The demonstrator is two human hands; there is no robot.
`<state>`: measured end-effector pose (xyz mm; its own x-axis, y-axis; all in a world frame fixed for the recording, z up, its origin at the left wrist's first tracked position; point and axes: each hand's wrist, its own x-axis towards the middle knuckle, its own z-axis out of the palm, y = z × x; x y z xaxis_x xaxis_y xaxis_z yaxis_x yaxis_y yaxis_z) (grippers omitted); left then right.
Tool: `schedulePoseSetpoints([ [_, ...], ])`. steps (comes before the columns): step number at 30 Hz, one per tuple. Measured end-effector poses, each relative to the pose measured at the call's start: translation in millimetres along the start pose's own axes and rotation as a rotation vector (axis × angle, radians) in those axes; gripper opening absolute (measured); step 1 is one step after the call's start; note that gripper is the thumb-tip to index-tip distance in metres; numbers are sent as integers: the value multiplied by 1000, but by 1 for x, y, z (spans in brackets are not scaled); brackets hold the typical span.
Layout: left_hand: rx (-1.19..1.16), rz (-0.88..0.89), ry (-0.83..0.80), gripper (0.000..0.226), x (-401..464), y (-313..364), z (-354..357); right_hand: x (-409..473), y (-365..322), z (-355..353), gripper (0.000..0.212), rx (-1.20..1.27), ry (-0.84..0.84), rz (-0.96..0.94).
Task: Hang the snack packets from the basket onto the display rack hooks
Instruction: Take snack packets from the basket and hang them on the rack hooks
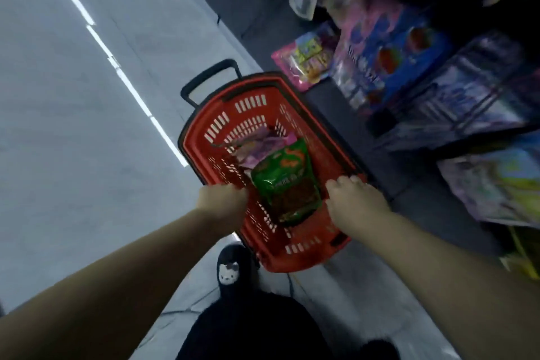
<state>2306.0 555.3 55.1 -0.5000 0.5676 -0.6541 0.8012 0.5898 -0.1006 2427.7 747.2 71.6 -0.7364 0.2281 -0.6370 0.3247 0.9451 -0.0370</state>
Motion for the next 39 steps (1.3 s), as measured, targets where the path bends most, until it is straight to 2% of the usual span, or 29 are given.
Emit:
schedulePoseSetpoints([
  [4, 36, -16, -79, 23, 88, 11, 83, 96, -4, 86, 35, 3, -133, 49],
  [7, 136, -48, -177, 30, 138, 20, 126, 153, -6, 132, 40, -71, -158, 72],
  [9, 146, -96, -253, 33, 164, 29, 143, 185, -5, 157, 45, -21, -178, 151],
  [11, 52, -151, -336, 36, 188, 38, 155, 214, -3, 180, 55, 145, -181, 279],
  [14, -335, -274, -363, 42, 211, 37, 171, 239, -4, 198, 64, 475, -102, 434],
  [16, -525, -341, -308, 46, 219, 31, 177, 243, -2, 201, 65, 620, -42, 493],
  [20, -674, -457, -167, 42, 214, 23, 171, 231, 4, 193, 55, 764, 59, 548],
  [22, -827, -527, -58, 35, 208, 19, 161, 221, 5, 187, 49, 884, 103, 528],
  [25, -1190, -651, 152, 33, 190, 8, 142, 203, 0, 172, 48, 1047, 169, 410],
  [29, -1355, -520, 437, 24, 144, -6, 96, 164, -15, 123, 29, 1236, 283, 250],
  [32, -1472, -402, 517, 16, 91, -18, 40, 116, -20, 67, 16, 1331, 377, 189],
  [34, -1550, -298, 508, 11, 47, -24, -3, 74, -17, 25, 21, 1343, 434, 146],
  [37, -1506, -136, 582, 6, -30, -31, -83, -6, -13, -51, 33, 1332, 511, 69],
  [39, -1461, -55, 674, 8, -88, -30, -142, -67, -7, -103, 25, 1349, 589, 7],
])
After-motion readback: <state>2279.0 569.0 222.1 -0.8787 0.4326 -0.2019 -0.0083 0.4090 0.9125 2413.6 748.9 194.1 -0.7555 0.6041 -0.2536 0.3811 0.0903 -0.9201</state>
